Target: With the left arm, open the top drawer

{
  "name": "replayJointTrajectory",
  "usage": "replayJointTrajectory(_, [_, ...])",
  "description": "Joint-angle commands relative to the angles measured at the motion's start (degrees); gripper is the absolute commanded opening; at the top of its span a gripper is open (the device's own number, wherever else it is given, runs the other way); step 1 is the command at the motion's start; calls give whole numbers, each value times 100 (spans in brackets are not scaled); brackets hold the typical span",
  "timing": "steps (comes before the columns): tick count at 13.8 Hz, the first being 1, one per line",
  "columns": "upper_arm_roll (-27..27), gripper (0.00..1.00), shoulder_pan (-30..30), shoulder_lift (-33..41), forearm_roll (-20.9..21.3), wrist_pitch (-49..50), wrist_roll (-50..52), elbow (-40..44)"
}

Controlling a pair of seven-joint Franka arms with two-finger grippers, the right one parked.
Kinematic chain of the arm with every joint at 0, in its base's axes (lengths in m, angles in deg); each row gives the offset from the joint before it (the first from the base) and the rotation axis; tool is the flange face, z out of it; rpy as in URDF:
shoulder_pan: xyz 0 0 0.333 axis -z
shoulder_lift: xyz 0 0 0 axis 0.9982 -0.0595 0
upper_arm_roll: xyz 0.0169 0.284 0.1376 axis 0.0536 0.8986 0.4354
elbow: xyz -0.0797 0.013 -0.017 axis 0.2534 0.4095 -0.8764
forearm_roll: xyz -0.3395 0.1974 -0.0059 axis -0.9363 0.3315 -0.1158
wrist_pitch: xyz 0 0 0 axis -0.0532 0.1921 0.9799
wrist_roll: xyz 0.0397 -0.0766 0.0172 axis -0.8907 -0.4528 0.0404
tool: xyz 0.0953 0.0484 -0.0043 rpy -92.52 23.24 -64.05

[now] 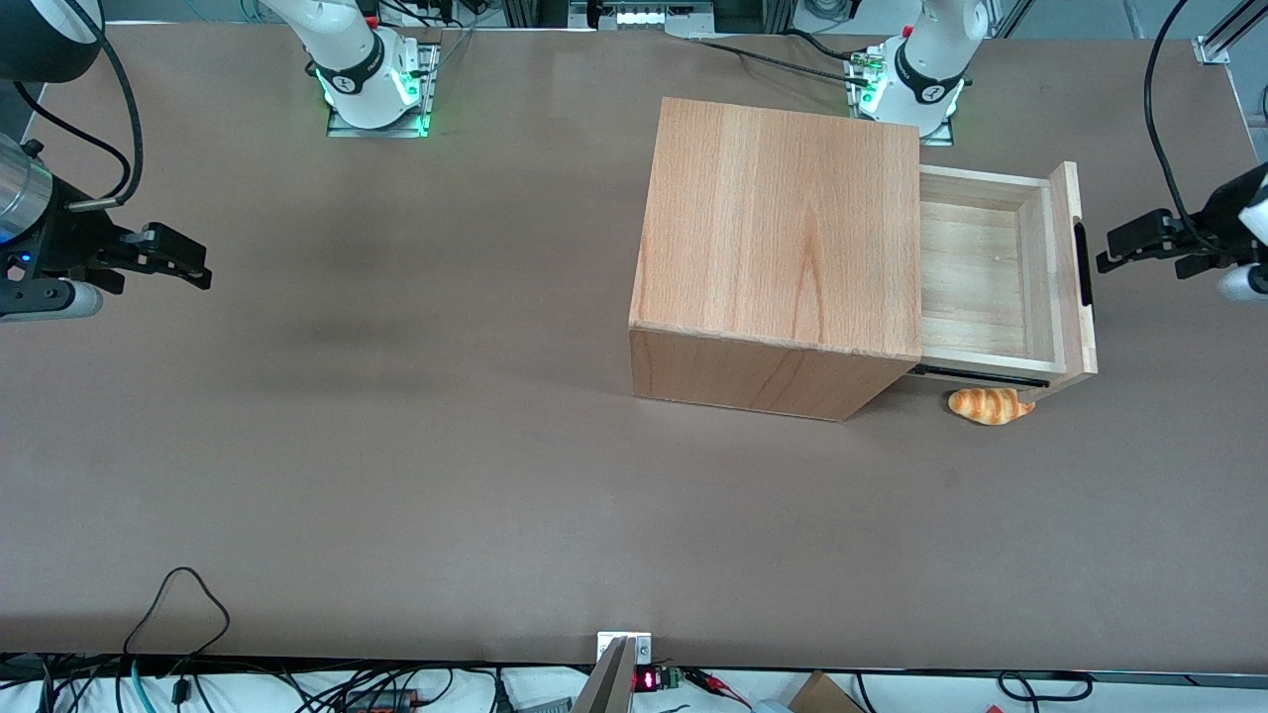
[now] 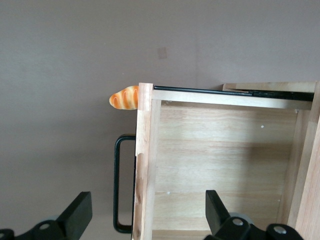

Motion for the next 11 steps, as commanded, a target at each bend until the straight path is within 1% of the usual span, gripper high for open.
replayJointTrajectory(1, [508,100,676,37,265,200,145,190])
replayJointTrajectory(5, [729,100,994,361,265,156,145,164])
replayJointTrajectory(7, [1062,100,1301,537,265,129,145,120])
replayJointTrajectory(11, [1326,100,1486,687,265,191,197,128])
